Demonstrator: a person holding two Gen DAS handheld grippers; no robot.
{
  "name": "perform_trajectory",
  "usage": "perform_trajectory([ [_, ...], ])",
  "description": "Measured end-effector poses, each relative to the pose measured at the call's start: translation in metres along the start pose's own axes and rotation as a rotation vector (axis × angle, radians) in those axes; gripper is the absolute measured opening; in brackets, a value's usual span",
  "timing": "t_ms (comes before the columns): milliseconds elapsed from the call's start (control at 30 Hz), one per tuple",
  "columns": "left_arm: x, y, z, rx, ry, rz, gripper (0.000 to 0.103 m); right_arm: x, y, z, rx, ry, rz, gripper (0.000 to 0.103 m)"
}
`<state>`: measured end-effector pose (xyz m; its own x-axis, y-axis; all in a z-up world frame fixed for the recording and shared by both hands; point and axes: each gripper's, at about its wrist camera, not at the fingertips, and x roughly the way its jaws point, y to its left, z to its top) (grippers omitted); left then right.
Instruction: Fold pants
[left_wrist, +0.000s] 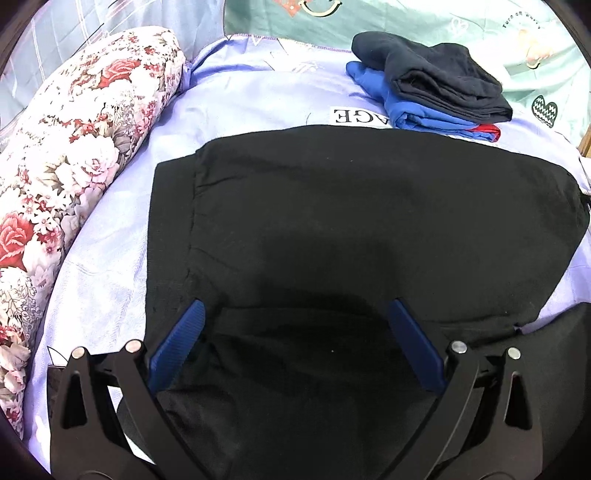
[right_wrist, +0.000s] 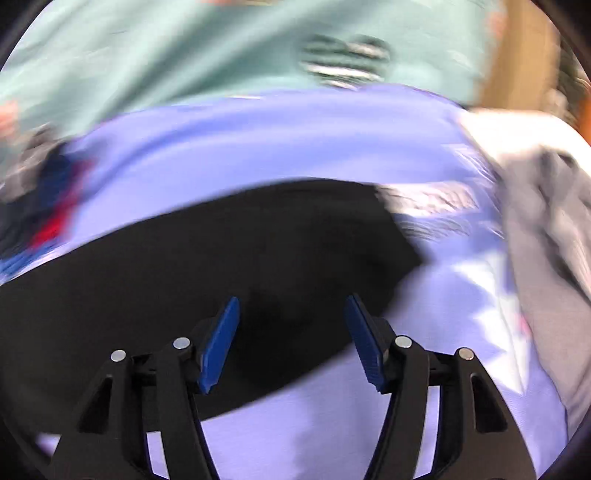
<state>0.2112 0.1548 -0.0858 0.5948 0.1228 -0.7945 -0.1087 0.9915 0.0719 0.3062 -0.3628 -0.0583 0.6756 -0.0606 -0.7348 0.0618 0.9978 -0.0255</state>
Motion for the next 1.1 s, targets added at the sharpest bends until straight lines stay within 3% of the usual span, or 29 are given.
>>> perform_trajectory([
  [33,-0.001,-0.001,0.001,0.002,-0.003,0.004,0.101,-0.004,0.014,0.001,-0.017,0.005,0.042,0.063],
  [133,-0.001,-0.006,0.003,-0.009,-0.003,-0.013,0.101,0.0,0.066,0.011,-0.002,0.078,0.272,0.063],
  [200,-0.002,-0.012,0.0,-0.008,0.004,-0.047,0.101,0.001,0.107,0.015,-0.046,0.081,0.333,0.063],
  [333,0.0,-0.022,-0.009,0.042,0.016,-0.057,0.101,0.029,0.167,0.029,-0.161,0.108,0.361,0.064],
  [433,0.003,-0.021,-0.012,0.057,0.024,-0.051,0.101,0.06,0.184,0.039,-0.187,0.136,0.316,0.064],
  [500,0.006,-0.017,-0.011,0.052,0.038,-0.061,0.101,0.07,0.173,0.045,-0.18,0.09,0.283,0.063],
  [533,0.008,-0.015,-0.01,0.053,0.044,-0.061,0.101,0.071,0.168,0.047,-0.167,0.066,0.201,0.063],
  [600,0.01,-0.011,-0.002,0.061,0.057,-0.08,0.101,0.073,0.147,0.053,-0.096,-0.009,-0.09,0.067],
  [633,0.009,-0.01,0.002,0.066,0.052,-0.085,0.101,0.071,0.133,0.053,-0.022,-0.007,-0.108,0.067],
  [700,0.001,-0.004,0.018,0.075,-0.004,-0.078,0.101,0.057,0.125,0.049,0.06,0.013,0.132,0.067],
  [733,-0.001,-0.002,0.027,0.074,-0.023,-0.082,0.101,0.045,0.134,0.045,0.033,0.013,0.225,0.067],
  [800,0.006,0.006,0.049,0.073,-0.032,-0.086,0.101,0.03,0.162,0.032,-0.117,0.031,0.316,0.072],
  [900,0.032,0.015,0.071,0.071,-0.003,0.01,0.101,0.042,0.181,0.019,-0.225,0.105,0.236,0.073],
  [933,0.045,0.019,0.074,0.065,0.042,0.051,0.101,0.054,0.173,0.017,-0.223,0.127,0.128,0.073],
  [1000,0.07,0.034,0.073,0.02,0.148,0.124,0.101,0.06,0.139,0.021,-0.107,0.103,-0.006,0.092],
  [1033,0.074,0.042,0.071,-0.021,0.168,0.131,0.101,0.058,0.121,0.023,-0.016,0.098,-0.117,0.094],
  [1100,0.069,0.057,0.066,-0.111,0.177,0.094,0.101,0.047,0.12,0.02,0.012,0.082,-0.15,0.092],
])
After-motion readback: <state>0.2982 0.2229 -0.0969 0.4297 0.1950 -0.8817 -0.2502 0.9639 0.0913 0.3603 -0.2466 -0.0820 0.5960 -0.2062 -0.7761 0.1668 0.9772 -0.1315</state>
